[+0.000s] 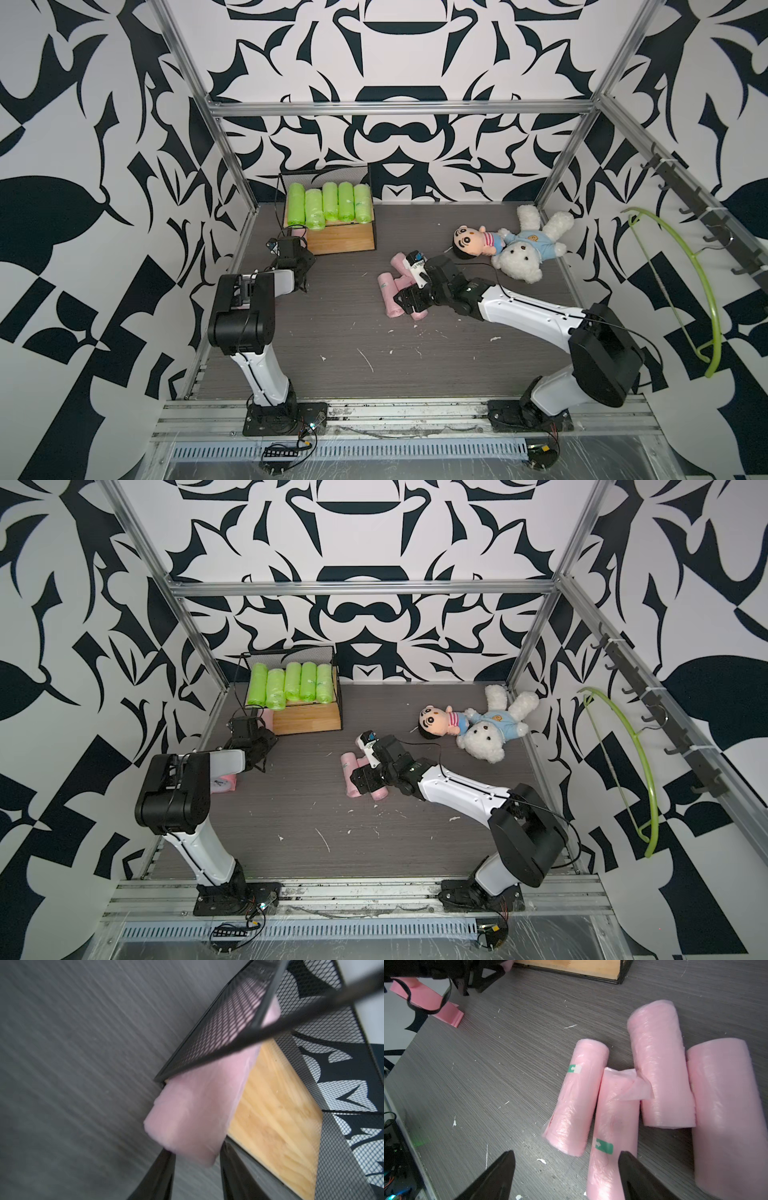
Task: Sort the rolls of trash bags by color and place them on the shelf
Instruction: Place the roll of trash bags on the shelf, then pick up the roll of trash bags from the center of the board.
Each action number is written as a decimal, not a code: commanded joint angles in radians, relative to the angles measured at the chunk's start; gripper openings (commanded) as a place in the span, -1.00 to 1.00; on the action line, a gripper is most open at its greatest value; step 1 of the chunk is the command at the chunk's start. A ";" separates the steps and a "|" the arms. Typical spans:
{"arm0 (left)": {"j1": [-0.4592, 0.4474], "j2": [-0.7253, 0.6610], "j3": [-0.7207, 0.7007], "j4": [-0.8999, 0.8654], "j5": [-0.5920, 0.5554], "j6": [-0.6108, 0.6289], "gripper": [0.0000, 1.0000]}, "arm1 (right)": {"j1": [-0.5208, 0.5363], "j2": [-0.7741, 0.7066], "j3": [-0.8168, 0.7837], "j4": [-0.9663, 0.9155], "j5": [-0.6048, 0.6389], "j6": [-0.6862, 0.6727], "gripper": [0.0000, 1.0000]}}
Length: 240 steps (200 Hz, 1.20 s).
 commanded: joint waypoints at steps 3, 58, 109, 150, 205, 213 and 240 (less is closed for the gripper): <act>0.005 0.037 0.040 0.028 0.008 -0.008 -0.18 | 0.006 -0.005 0.026 0.018 -0.004 0.014 0.68; 0.009 0.049 0.061 0.013 -0.023 -0.011 -0.06 | 0.006 -0.023 0.014 0.010 -0.001 0.022 0.67; 0.010 -0.057 -0.007 -0.002 -0.026 -0.006 0.11 | 0.019 0.001 -0.001 0.063 -0.061 0.127 0.60; 0.009 -0.200 -0.125 -0.020 0.079 -0.015 0.32 | 0.063 0.103 0.093 0.022 0.050 0.185 0.42; -0.011 -0.396 -0.300 -0.033 0.229 -0.029 0.40 | 0.066 0.283 0.280 -0.063 0.200 0.182 0.37; -0.016 -0.423 -0.320 -0.041 0.237 -0.029 0.40 | 0.065 0.310 0.309 -0.072 0.204 0.177 0.37; -0.036 -0.502 -0.366 -0.057 0.259 -0.030 0.41 | 0.068 0.397 0.389 -0.098 0.224 0.172 0.35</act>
